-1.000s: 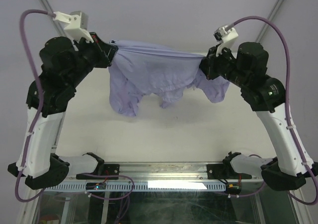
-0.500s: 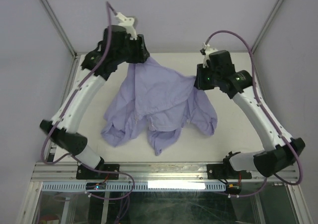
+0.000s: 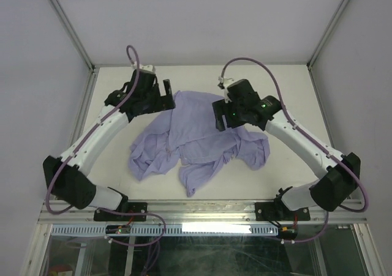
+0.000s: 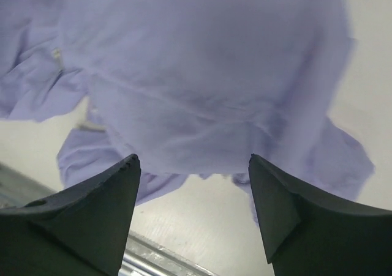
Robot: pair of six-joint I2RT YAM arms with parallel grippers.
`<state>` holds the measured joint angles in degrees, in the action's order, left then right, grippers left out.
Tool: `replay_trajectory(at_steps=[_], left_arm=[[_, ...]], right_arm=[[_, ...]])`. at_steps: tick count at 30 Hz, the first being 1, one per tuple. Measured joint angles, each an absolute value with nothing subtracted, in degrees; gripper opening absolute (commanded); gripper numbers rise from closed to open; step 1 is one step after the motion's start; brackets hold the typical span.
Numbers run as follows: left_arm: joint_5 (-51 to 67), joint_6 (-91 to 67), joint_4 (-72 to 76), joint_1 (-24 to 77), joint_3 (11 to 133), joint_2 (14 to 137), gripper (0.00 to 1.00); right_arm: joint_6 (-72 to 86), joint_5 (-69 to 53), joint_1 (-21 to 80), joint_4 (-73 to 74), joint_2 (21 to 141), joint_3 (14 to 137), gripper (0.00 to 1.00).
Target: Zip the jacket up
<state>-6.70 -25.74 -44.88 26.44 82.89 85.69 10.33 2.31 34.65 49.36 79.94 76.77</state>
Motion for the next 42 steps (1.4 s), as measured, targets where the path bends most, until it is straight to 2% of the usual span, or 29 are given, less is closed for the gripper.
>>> replay_trajectory(at_steps=[5, 9, 13, 19, 21, 22, 25, 30, 35, 37, 42], left_arm=[[-9.2, -36.8, -45.6, 22.2, 64.2, 67.9, 0.99], [-9.2, -46.4, -47.5, 17.3, 52.5, 60.8, 0.99], [-10.7, -54.6, -50.7, 15.6, 46.3, 61.8, 0.99], [-14.9, -62.3, -55.8, 15.7, 45.3, 70.4, 0.99], [-15.1, -62.8, -56.2, 15.6, 45.2, 73.5, 0.99], [-15.1, -62.9, -56.2, 15.6, 45.1, 75.0, 0.99], [-15.0, -62.9, -55.6, 15.6, 44.6, 77.6, 0.99], [-15.1, -62.6, -54.2, 15.6, 44.1, 79.0, 0.98], [-16.2, -62.2, -52.5, 15.6, 45.0, 82.6, 0.97], [-16.6, -61.9, -51.9, 15.6, 46.9, 84.9, 0.91], [-17.4, -60.0, -49.7, 15.7, 52.1, 90.4, 0.55]], right_arm=[[9.3, -0.7, 46.2, 43.7, 86.5, 77.9, 0.79], [8.8, -0.8, 52.1, 40.3, 96.6, 82.0, 0.84], [8.5, 0.7, 55.7, 37.2, 107.0, 88.2, 0.87], [8.5, 6.2, 56.8, 34.7, 118.6, 95.6, 0.86], [8.4, 8.3, 56.5, 34.5, 121.1, 96.8, 0.78], [8.5, 9.2, 56.3, 34.5, 122.1, 97.2, 0.71], [8.4, 11.2, 55.7, 34.7, 124.0, 97.5, 0.40], [8.8, 13.0, 54.1, 35.4, 122.8, 95.7, 0.00], [9.0, 13.5, 50.0, 37.4, 115.0, 89.7, 0.00], [9.0, 14.2, 47.4, 38.5, 110.7, 87.4, 0.00], [9.0, 15.3, 38.6, 41.0, 96.9, 80.4, 0.00]])
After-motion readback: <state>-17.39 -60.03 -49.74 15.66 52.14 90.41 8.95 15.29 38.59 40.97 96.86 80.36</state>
